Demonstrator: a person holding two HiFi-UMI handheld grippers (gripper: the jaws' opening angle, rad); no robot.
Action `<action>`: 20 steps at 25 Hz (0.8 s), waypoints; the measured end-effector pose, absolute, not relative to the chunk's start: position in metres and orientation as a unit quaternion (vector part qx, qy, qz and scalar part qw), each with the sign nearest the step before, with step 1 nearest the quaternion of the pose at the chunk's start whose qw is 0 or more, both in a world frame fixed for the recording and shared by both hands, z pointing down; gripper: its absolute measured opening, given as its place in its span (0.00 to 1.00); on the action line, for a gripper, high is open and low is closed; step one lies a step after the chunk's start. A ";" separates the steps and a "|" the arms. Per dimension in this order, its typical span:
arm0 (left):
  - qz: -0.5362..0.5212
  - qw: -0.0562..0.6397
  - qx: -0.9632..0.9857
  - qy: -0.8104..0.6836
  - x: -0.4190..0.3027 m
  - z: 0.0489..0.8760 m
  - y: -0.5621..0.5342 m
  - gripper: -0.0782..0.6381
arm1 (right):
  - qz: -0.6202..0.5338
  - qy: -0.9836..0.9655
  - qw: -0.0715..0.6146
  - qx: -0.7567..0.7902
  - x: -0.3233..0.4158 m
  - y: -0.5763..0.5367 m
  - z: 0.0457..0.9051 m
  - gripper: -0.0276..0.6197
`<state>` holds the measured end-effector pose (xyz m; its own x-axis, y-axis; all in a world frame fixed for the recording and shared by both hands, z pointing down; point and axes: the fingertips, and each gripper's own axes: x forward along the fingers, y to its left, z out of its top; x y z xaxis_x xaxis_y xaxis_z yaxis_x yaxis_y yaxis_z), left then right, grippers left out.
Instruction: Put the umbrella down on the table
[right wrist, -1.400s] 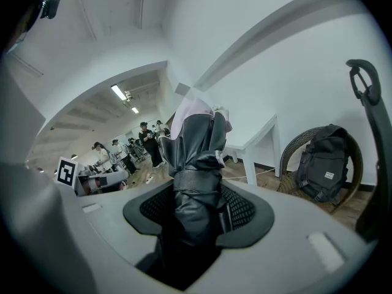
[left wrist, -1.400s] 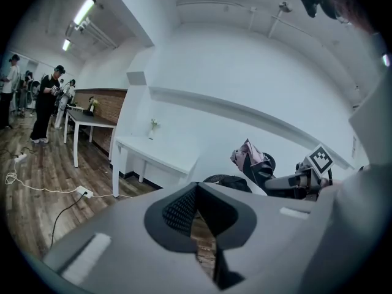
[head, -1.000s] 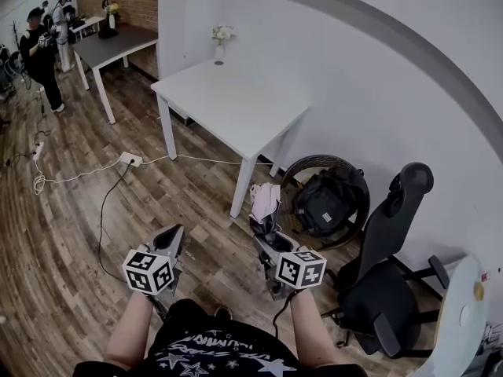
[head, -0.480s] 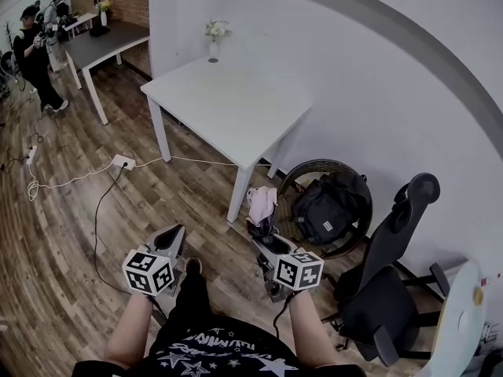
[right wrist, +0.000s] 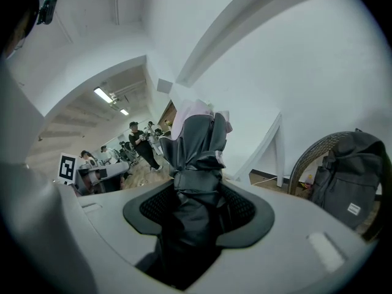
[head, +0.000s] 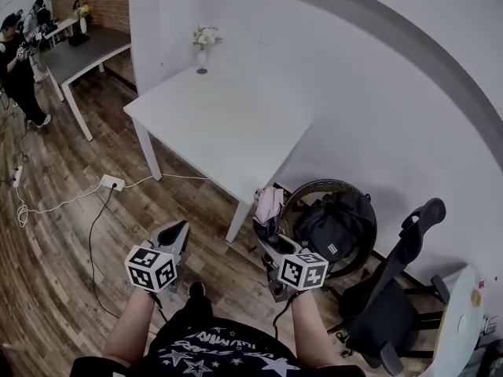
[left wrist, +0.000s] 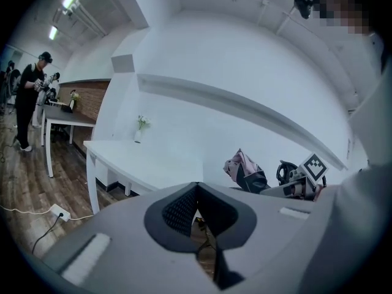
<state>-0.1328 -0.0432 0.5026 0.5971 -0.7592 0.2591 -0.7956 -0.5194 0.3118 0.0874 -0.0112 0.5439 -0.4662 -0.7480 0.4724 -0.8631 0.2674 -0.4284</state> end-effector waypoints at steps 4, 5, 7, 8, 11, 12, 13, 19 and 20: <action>0.046 0.203 0.875 -0.436 -0.147 0.502 -0.093 0.11 | 0.328 -0.782 0.085 0.523 0.077 -0.057 0.542 0.41; 0.045 0.206 0.876 -0.435 -0.150 0.503 -0.105 0.11 | 0.329 -0.779 0.083 0.527 0.076 -0.068 0.541 0.41; 0.043 0.212 0.876 -0.432 -0.156 0.504 -0.127 0.11 | 0.328 -0.773 0.081 0.537 0.073 -0.089 0.540 0.41; 0.041 0.214 0.877 -0.429 -0.157 0.503 -0.138 0.11 | 0.326 -0.770 0.081 0.542 0.073 -0.099 0.539 0.41; 0.042 0.211 0.885 -0.414 -0.156 0.501 -0.164 0.11 | 0.322 -0.763 0.082 0.554 0.075 -0.122 0.537 0.41; 0.043 0.208 0.887 -0.409 -0.154 0.501 -0.173 0.11 | 0.322 -0.760 0.082 0.558 0.077 -0.128 0.538 0.41; 0.045 0.208 0.889 -0.405 -0.151 0.503 -0.180 0.11 | 0.323 -0.756 0.084 0.563 0.080 -0.133 0.539 0.41; 0.052 0.228 0.888 -0.396 -0.131 0.515 -0.210 0.11 | 0.338 -0.742 0.099 0.571 0.104 -0.162 0.556 0.41; 0.055 0.229 0.887 -0.397 -0.127 0.517 -0.215 0.11 | 0.338 -0.741 0.102 0.571 0.108 -0.169 0.560 0.41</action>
